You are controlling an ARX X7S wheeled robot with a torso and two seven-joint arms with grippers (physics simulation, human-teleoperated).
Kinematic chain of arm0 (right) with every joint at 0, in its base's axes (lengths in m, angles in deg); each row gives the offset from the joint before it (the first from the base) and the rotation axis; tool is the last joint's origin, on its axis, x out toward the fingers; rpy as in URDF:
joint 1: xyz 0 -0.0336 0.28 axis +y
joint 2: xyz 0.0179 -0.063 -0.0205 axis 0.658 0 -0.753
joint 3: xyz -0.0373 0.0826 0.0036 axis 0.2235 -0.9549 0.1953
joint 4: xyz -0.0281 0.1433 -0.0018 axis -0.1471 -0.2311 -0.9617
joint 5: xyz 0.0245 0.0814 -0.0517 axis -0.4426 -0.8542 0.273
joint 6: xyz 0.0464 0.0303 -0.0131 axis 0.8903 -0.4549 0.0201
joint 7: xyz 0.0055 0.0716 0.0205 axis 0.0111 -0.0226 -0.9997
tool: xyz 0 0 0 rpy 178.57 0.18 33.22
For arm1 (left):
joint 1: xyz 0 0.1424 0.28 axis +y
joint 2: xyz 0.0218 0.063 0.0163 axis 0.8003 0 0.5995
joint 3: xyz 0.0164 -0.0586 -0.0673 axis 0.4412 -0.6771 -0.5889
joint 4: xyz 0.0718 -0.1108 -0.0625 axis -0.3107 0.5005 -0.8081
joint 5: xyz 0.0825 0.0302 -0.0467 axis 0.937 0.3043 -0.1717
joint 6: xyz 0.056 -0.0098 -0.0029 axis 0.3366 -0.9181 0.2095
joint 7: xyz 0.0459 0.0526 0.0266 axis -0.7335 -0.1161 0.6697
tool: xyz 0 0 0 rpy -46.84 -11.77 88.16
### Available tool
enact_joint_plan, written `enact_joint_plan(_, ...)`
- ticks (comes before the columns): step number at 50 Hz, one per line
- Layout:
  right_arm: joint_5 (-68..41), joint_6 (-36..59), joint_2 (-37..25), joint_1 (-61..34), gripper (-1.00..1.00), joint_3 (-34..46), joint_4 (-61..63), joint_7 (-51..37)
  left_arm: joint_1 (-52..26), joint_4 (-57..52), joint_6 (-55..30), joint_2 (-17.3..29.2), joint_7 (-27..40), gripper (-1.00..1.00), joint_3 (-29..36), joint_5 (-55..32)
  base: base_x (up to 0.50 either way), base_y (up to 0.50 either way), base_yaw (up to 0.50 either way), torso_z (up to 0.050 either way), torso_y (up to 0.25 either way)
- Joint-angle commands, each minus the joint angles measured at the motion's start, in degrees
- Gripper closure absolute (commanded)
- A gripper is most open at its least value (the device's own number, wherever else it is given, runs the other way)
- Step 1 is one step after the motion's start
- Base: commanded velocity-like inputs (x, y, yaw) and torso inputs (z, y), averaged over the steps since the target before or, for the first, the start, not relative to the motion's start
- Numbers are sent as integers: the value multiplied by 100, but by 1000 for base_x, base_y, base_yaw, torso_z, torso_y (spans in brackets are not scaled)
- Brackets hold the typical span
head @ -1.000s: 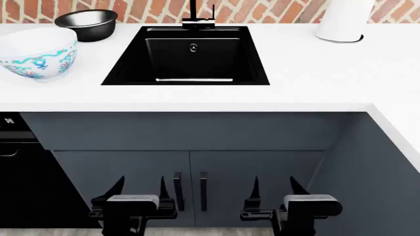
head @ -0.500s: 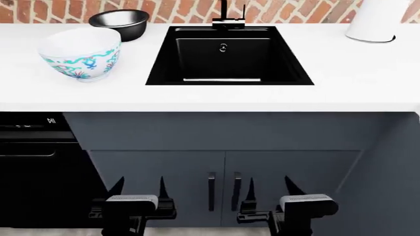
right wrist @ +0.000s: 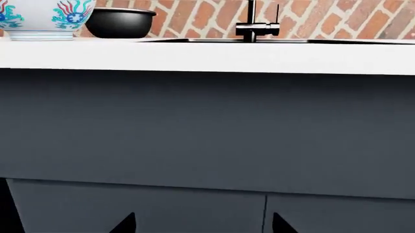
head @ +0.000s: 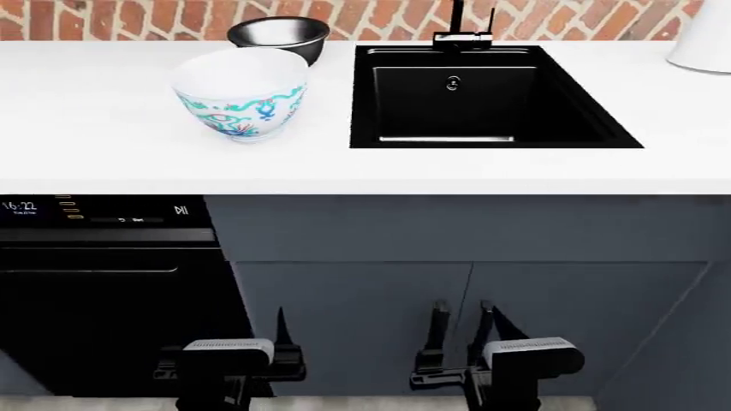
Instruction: Stack the bowls in the sink.
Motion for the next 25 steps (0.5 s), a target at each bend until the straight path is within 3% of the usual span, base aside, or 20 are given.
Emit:
enact_joint_plan(1,-84,10,-71,-14,-100,84,-1,-58,-15,33,32,67,79,-100,81,-70,0,500,0,0,0)
enact_joint_plan(23,-204,-32,-157,-53,-100,203,-69,-159,-44,61,54,172,186,-100,213,-176,0,500,0,0,0)
enact_joint_plan(25,-213,-1,-167,-40,-100,216,-26,-175,-46,45,33,181,195,-100,228,-185,0,64,0,0,0)
